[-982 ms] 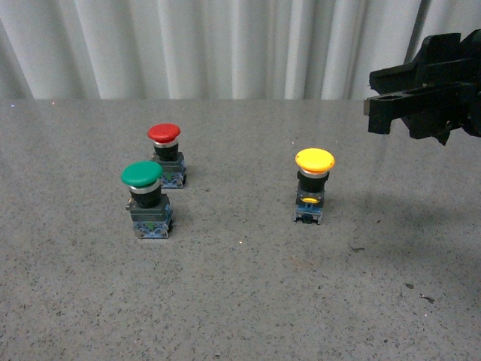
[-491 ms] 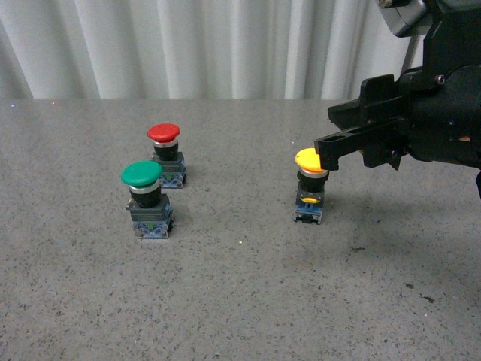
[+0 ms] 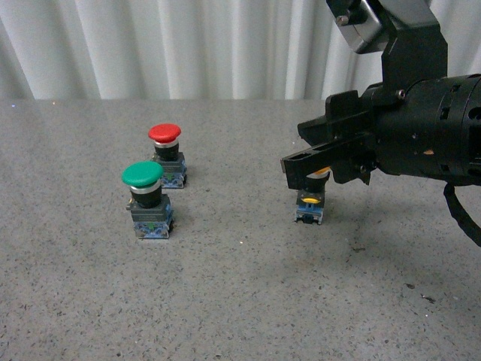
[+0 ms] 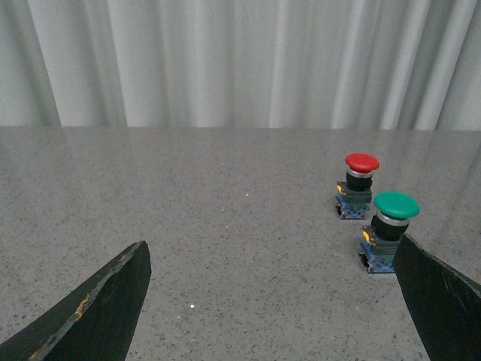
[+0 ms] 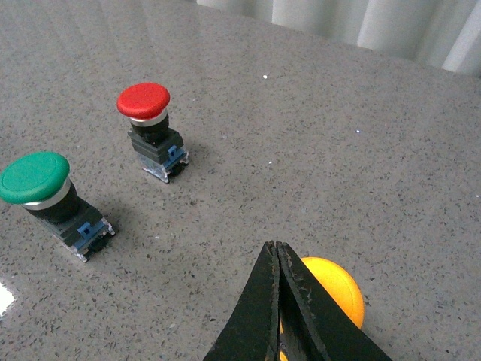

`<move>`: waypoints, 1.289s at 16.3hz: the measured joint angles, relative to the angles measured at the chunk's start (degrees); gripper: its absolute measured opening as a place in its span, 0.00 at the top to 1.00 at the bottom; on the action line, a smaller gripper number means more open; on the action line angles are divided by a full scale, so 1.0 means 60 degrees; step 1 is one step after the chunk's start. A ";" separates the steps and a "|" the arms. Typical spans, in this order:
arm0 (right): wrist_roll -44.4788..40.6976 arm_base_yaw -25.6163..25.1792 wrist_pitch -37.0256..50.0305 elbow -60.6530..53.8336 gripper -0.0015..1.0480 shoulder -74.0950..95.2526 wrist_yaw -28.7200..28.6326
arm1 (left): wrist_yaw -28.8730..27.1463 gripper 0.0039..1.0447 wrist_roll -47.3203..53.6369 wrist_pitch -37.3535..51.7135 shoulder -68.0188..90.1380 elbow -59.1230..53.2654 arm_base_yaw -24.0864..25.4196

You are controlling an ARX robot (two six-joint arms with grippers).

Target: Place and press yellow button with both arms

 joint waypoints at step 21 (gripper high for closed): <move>-0.0659 -0.0157 -0.0958 0.0375 0.98 0.0678 0.0463 | 0.0000 0.06 0.0000 0.0000 0.0000 0.0000 0.0000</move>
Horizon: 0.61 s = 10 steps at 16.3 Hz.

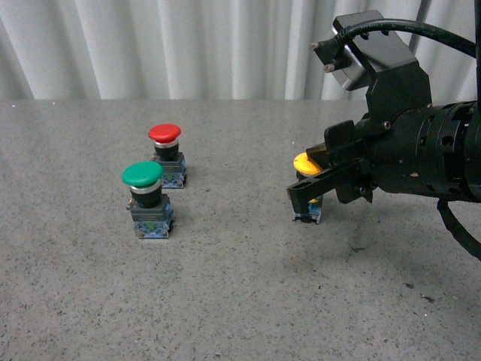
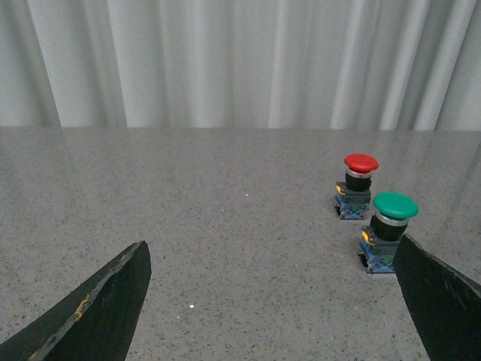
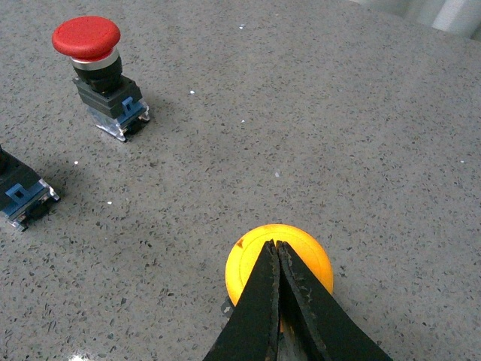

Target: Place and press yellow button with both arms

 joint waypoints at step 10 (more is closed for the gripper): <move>0.0608 -0.0379 -0.0033 -0.0266 0.98 -0.2240 -0.0532 | 0.0000 0.06 0.0000 0.0000 0.0000 -0.0004 0.0000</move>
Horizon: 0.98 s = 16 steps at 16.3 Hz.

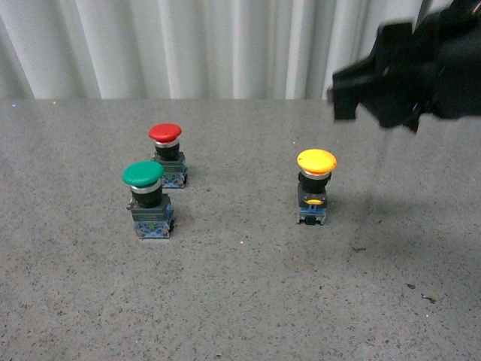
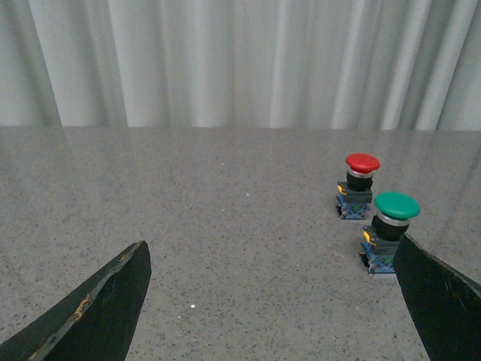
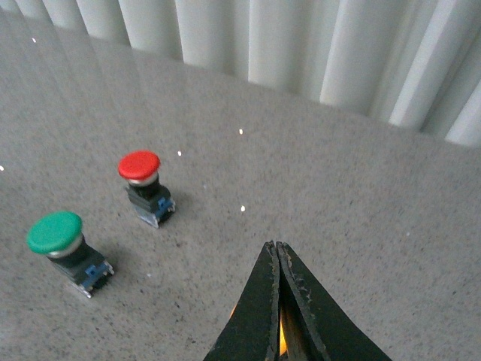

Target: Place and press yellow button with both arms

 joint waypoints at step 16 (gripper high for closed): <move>0.0736 -0.3260 -0.1869 -0.6484 0.98 -1.0717 0.2000 | -0.0004 0.06 0.0000 0.0000 0.0000 0.0004 0.0000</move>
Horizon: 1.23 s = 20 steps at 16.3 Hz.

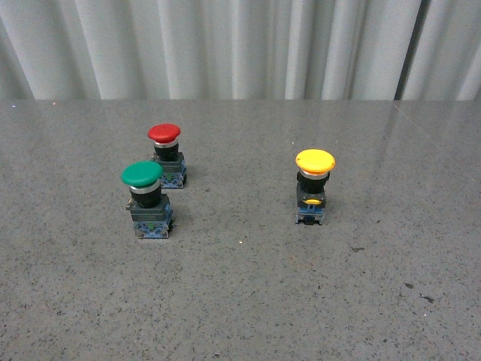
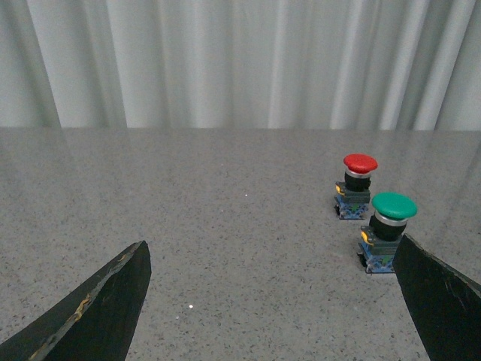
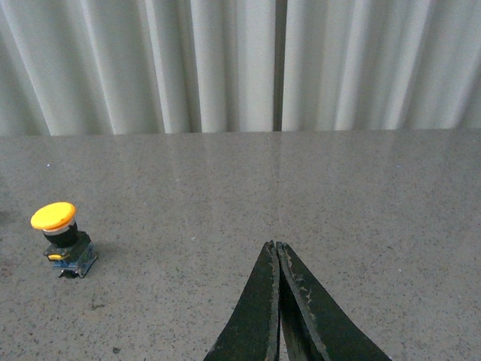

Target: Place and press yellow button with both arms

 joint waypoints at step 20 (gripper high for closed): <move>-0.0011 0.0000 -0.2550 -0.0984 0.98 -0.3730 0.0000 | 0.0004 0.06 0.0000 0.0004 0.0000 0.0000 0.0000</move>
